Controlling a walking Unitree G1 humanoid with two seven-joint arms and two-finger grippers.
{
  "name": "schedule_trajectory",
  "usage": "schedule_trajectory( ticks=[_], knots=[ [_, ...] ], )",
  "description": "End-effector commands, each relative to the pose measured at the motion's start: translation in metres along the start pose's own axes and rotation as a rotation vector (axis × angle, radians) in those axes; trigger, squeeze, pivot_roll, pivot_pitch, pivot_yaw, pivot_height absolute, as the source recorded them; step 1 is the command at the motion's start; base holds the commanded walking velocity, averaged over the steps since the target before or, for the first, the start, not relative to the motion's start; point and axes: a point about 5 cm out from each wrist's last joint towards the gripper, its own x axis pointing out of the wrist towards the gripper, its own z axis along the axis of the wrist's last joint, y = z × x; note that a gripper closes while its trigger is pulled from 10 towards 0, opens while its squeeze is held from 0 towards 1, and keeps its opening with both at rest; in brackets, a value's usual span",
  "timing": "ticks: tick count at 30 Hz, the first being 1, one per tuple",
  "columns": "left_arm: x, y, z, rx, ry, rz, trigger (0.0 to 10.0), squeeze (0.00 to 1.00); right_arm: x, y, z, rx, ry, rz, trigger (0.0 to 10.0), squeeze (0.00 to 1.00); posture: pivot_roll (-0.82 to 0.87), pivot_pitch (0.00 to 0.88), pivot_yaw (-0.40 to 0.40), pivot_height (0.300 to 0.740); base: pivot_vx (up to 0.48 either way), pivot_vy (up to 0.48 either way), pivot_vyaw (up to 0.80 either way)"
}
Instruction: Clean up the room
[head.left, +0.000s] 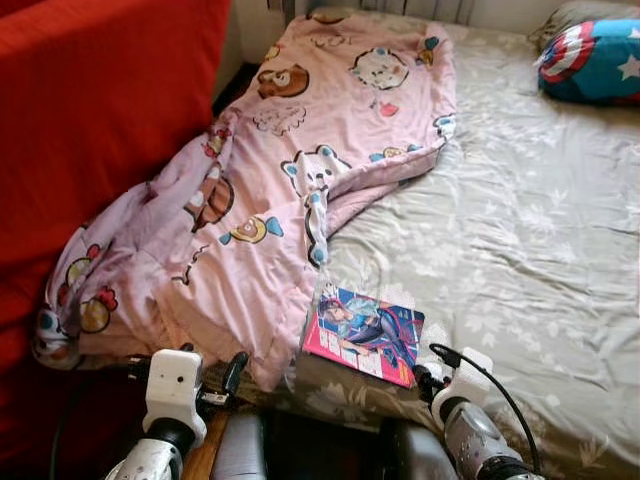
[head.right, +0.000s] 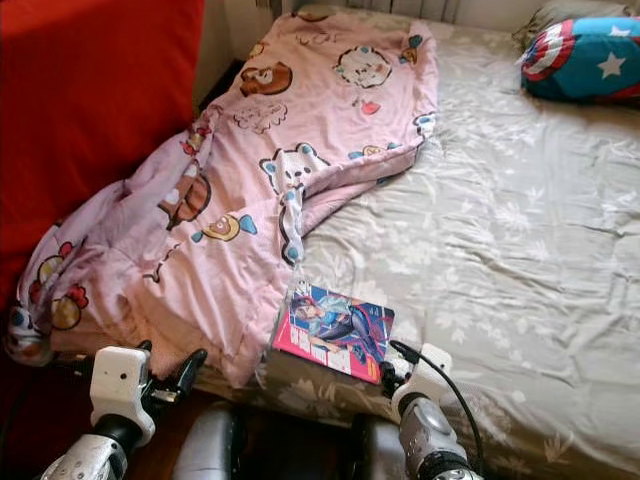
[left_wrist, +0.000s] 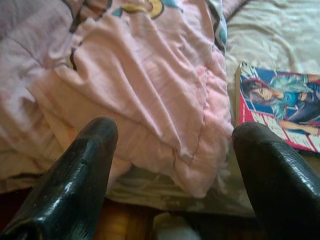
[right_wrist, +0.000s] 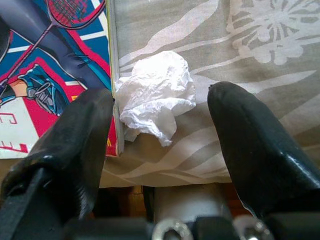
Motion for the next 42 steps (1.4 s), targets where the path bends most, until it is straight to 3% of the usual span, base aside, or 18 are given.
schedule_trajectory(
  ticks=[1, 7, 8, 9, 10, 12, 29, 42],
  knots=[
    [-0.005, -0.001, -0.001, 0.007, 0.024, -0.003, 10.0, 0.00, -0.001, -0.004, -0.006, -0.003, 0.029, -0.011, 10.0, 0.00, 0.21, 0.286, -0.046, 0.633, 0.000, 0.000, 0.00],
    [-0.012, -0.001, -0.002, 0.007, 0.043, 0.002, 10.0, 0.00, 0.000, -0.003, -0.002, -0.012, 0.022, -0.009, 10.0, 0.00, 0.21, 0.297, -0.046, 0.633, 0.000, 0.000, 0.00],
    [-0.013, -0.001, -0.002, 0.006, 0.046, 0.003, 10.0, 0.00, 0.000, -0.003, -0.001, -0.023, 0.024, -0.007, 3.8, 0.00, 0.22, 0.299, -0.045, 0.633, 0.000, 0.000, 0.00],
    [-0.014, -0.002, -0.002, 0.006, 0.047, 0.003, 10.0, 0.00, 0.000, -0.003, -0.001, -0.030, 0.026, -0.007, 3.8, 0.00, 0.22, 0.299, -0.045, 0.633, 0.000, 0.000, 0.00],
    [-0.014, -0.002, -0.002, 0.006, 0.048, 0.003, 10.0, 0.00, 0.000, -0.002, -0.001, -0.043, 0.027, -0.004, 2.0, 0.00, 0.22, 0.301, -0.045, 0.633, 0.000, 0.000, 0.00],
    [-0.015, -0.003, -0.002, 0.005, 0.050, 0.001, 10.0, 0.00, 0.000, -0.001, -0.001, -0.068, 0.028, 0.008, 0.0, 0.00, 0.22, 0.303, -0.045, 0.633, 0.000, 0.000, 0.00],
    [-0.014, -0.004, -0.002, 0.032, 0.059, -0.016, 10.0, 0.00, -0.001, -0.003, -0.006, -0.079, 0.041, 0.011, 0.0, 0.00, 0.22, 0.268, -0.046, 0.633, 0.000, 0.000, 0.00],
    [-0.001, -0.004, -0.009, 0.042, 0.060, -0.009, 10.0, 0.00, 0.001, 0.005, -0.002, -0.104, 0.030, 0.025, 0.0, 0.00, 0.21, 0.200, -0.059, 0.633, 0.000, 0.000, 0.00]
  ],
)
